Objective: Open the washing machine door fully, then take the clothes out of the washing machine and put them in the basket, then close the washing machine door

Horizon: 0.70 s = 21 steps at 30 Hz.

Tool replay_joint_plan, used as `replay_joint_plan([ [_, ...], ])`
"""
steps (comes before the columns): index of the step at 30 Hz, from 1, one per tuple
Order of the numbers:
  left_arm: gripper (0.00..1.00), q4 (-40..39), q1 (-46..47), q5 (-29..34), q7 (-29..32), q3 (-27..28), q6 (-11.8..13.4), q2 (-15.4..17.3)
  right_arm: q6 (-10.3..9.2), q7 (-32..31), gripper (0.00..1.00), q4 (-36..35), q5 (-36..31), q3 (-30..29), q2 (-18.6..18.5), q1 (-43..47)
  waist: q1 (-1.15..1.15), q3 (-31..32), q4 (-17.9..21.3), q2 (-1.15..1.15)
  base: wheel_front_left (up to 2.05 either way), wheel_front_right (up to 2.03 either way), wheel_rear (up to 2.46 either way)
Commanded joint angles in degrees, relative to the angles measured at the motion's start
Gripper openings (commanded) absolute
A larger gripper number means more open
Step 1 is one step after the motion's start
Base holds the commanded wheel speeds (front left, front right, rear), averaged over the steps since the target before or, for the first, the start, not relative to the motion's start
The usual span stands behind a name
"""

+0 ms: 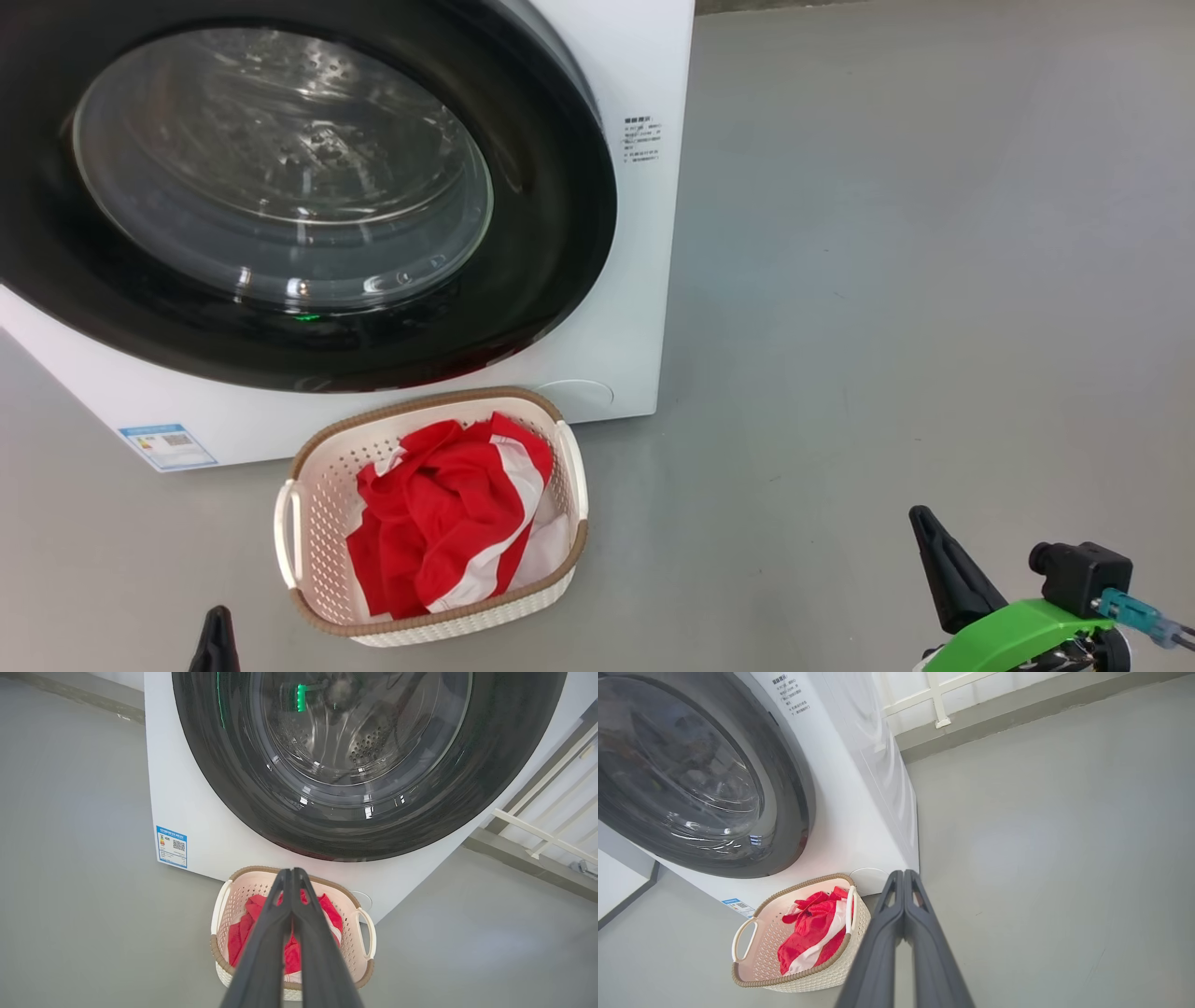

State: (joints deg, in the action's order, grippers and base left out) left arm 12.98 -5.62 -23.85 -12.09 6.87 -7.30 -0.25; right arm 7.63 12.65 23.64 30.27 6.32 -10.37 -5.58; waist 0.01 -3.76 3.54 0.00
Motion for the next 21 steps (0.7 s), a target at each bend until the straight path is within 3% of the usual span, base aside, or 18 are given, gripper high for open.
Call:
replay_joint_plan([
  [1, 0.00, -1.0, 1.4, -1.8, 0.5, 0.2, 0.0, 0.8, -0.02, -0.4, 0.00, -1.8, 2.3, -0.8, -0.2, -1.1, -0.01, 0.1, -0.1, 0.00, 0.00, 0.00, 0.00],
  [21, 0.00, -0.6, 3.3, -13.9, 3.8, 0.1, -0.1, 1.3, -0.04, -3.6, 0.00, -3.2, 13.3, -2.7, 1.1, -1.0, -0.01, 0.7, -0.7, 0.00, 0.00, 0.00, 0.00],
])
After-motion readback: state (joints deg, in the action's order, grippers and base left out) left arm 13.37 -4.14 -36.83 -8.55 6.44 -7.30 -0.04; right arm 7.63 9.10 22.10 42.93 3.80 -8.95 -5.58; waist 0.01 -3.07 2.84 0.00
